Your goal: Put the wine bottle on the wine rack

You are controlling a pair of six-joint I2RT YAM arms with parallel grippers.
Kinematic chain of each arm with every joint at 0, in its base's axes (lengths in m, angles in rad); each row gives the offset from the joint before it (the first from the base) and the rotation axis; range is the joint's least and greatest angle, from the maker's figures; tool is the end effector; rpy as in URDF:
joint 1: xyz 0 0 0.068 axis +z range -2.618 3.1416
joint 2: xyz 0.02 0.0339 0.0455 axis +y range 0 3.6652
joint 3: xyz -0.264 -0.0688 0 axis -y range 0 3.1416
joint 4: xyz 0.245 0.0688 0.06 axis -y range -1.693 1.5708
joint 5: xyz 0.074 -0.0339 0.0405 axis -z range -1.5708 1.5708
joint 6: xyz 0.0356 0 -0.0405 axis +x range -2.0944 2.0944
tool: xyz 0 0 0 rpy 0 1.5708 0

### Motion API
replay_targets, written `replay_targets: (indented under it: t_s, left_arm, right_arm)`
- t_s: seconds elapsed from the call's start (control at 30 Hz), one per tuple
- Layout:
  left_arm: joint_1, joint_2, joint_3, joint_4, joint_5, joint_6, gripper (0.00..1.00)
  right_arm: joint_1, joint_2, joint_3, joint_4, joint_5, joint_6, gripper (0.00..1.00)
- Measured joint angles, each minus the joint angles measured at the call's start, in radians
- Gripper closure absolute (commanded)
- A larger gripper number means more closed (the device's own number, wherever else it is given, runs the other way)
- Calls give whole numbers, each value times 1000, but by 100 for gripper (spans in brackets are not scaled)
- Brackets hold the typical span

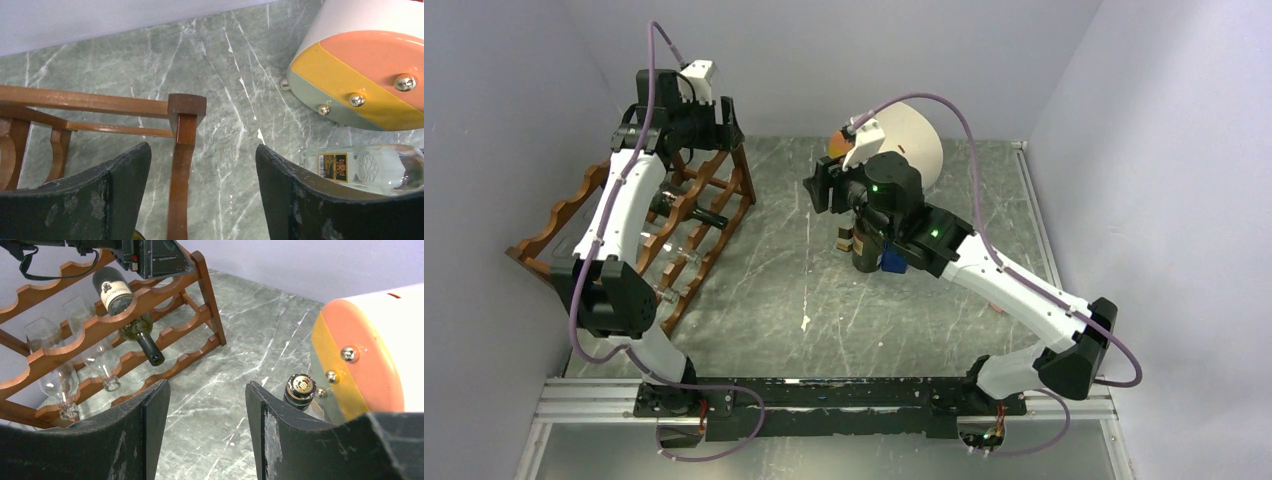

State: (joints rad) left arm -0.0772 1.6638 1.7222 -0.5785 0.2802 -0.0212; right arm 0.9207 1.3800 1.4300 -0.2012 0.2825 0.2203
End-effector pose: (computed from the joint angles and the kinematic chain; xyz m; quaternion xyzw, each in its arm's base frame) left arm 0.3776 -0.0391 0.3968 0.0940 0.8544 -0.1451 0.4901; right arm 0.2007 0.2476 0.4286 -0.1715 0.7368 0.2586 0.6007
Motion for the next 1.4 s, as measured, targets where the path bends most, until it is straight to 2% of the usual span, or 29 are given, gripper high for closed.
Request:
replay_targets:
  t_s: [0.17,0.37,0.53,0.73,1.03,1.4]
  left_arm:
    - [22,83,100,-45,60,58,40]
    - [30,149,121,-109,133,134,49]
    - [33,193,156,-154,159,184,65]
    - [34,222,211,-206,163,245,93]
    - [7,238,248,-251,163,359,93]
    - [-38,205,192,-240,272,432,93]
  right_arm:
    - [-2,-26,-17,-4,21,-4,40]
    - [-2,-51,-32,-9,41,-7,40]
    - [-2,-58,-32,-11,47,-6,41]
    - [-3,-58,-32,-26,47,1,41]
    - [-3,-58,-32,-59,66,5,42]
    - [-3,-50,-18,-117,155,6,43]
